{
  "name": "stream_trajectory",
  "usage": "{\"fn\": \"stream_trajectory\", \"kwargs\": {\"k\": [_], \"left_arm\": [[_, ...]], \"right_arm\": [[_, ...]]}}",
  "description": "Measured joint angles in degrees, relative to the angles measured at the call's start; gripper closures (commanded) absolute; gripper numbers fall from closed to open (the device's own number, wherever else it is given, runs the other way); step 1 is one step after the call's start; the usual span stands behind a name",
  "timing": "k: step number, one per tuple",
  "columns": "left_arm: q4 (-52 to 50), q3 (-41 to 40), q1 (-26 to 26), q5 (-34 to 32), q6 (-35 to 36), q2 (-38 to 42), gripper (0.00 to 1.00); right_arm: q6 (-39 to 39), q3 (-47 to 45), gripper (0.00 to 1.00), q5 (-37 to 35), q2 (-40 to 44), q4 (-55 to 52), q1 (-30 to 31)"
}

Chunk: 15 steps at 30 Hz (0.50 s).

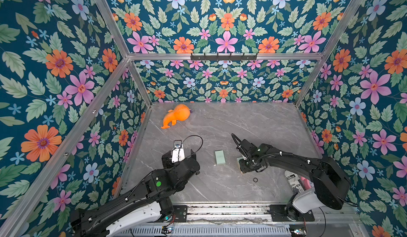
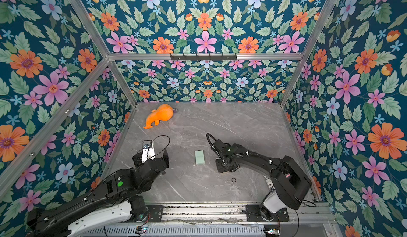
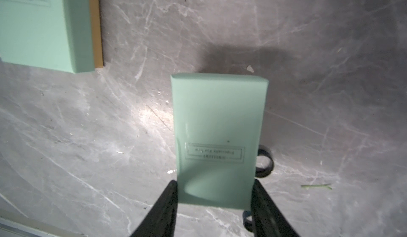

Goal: Take the rings out of the lift-off lid box
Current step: Close the lid on the jewelry box.

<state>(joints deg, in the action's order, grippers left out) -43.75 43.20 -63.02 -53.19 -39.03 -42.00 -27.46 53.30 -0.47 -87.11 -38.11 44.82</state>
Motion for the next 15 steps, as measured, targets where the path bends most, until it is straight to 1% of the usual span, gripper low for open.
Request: {"fn": "stream_trajectory", "kwargs": {"k": [15], "left_arm": [[0.0, 0.02, -0.02, 0.0, 0.0, -0.11, 0.01]], "right_arm": [[-0.81, 0.33, 0.64, -0.39, -1.11, 0.24, 0.15]]}}
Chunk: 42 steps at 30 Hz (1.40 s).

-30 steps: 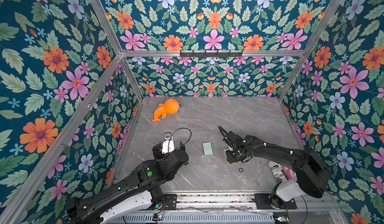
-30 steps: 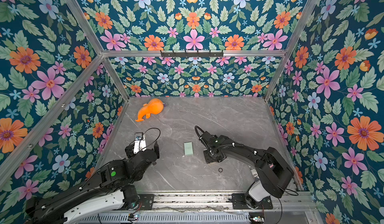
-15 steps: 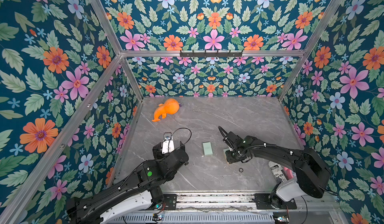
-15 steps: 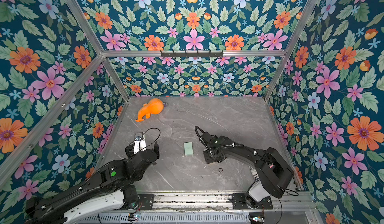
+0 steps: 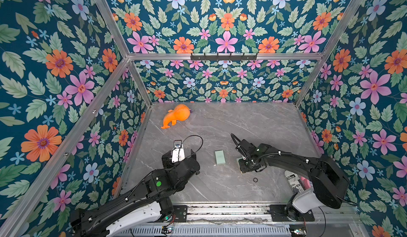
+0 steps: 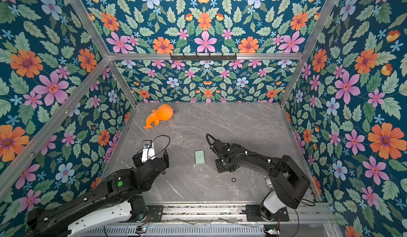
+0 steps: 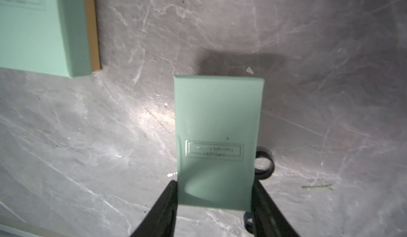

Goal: Take the rings out of the lift-off lid box
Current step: Close the lid on the jewelry box.

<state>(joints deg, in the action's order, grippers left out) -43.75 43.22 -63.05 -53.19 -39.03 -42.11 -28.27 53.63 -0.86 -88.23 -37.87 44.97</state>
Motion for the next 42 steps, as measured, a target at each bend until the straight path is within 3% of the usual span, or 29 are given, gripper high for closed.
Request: {"fn": "stream_trajectory", "kwargs": {"k": [42], "left_arm": [[0.0, 0.0, 0.02, 0.02, 0.02, -0.37, 0.0]], "right_arm": [[-1.46, 2.58, 0.41, 1.27, 0.72, -6.93, 1.09]]}}
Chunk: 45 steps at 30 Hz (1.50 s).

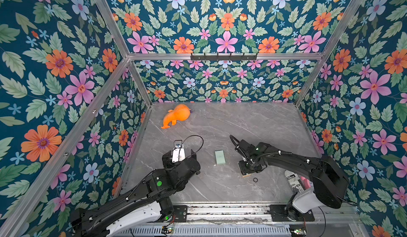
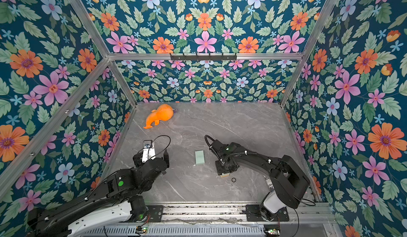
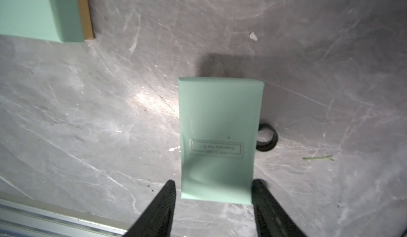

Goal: Take the rings out of the lift-off lid box
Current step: Close the lid on the jewelry box.

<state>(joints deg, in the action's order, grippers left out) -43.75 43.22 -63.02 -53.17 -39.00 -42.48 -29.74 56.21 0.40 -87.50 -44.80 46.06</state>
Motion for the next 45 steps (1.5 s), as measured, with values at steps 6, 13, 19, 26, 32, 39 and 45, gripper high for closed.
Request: {"fn": "stream_trajectory", "kwargs": {"k": [6, 13, 19, 26, 32, 39, 45], "left_arm": [[0.0, 0.0, 0.0, 0.0, 0.0, -0.11, 0.01], [0.0, 0.02, 0.0, 0.04, 0.0, -0.28, 0.0], [0.0, 0.11, 0.0, 0.04, 0.0, -0.28, 0.0], [0.0, 0.11, 0.0, 0.04, 0.0, -0.33, 0.0], [0.0, 0.11, 0.0, 0.04, 0.0, -0.31, 0.0], [-0.02, 0.17, -0.02, 0.04, 0.0, -0.39, 0.0], [-0.02, 0.17, -0.02, 0.2, 0.0, -0.37, 0.0]], "right_arm": [[-0.02, 1.14, 0.38, 0.02, 2.12, -1.01, 0.0], [-0.04, 1.31, 0.52, 0.07, 1.84, -0.35, 0.0], [0.02, 3.23, 0.55, 0.46, -0.96, 0.72, 0.0], [0.2, 1.92, 0.59, 0.42, -3.8, 3.37, 0.0], [-0.52, -0.42, 0.59, -0.92, -1.99, 6.08, 0.92], [-1.84, 2.32, 0.49, -2.47, 3.1, 1.6, 3.39], [-3.23, -0.46, 0.28, -4.2, 4.7, -1.33, 3.45]]}}
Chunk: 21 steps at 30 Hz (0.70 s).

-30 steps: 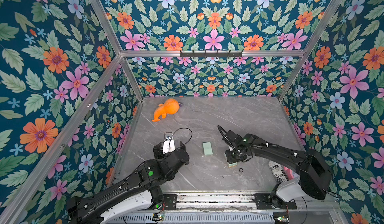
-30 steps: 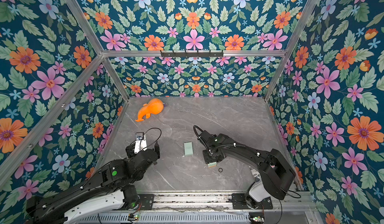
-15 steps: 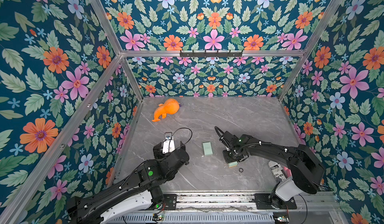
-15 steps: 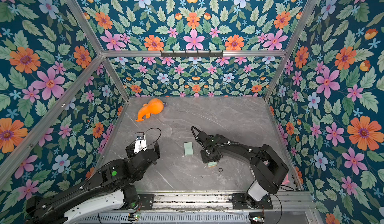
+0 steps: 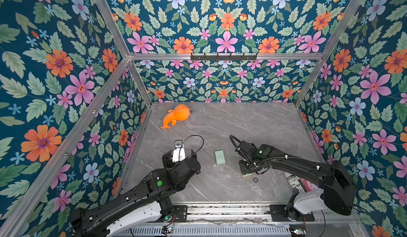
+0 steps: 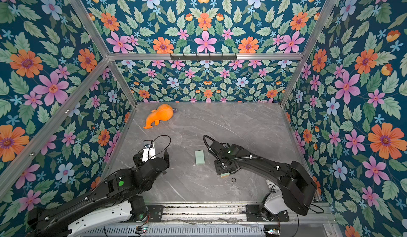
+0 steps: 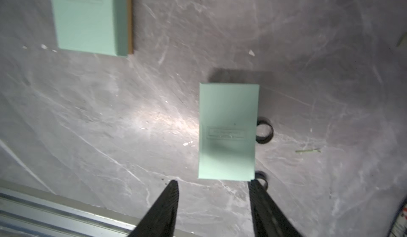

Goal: Take the rings out of the lift-off lid box
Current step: Close the lid on the jewelry box.

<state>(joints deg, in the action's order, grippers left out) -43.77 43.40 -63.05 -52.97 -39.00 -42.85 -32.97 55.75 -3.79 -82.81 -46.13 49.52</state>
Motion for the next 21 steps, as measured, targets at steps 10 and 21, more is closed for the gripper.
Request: {"fn": "stream_trajectory", "kwargs": {"k": [10, 21], "left_arm": [[-0.11, 0.17, 0.0, 0.04, -0.02, -0.76, 0.0], [-0.37, 0.5, 0.0, 0.66, -0.02, -1.88, 0.0]], "right_arm": [[0.35, 0.92, 0.22, 0.26, -3.82, -0.22, -1.44], [1.88, 1.99, 0.34, 1.88, -7.74, 1.07, -3.54]]}}
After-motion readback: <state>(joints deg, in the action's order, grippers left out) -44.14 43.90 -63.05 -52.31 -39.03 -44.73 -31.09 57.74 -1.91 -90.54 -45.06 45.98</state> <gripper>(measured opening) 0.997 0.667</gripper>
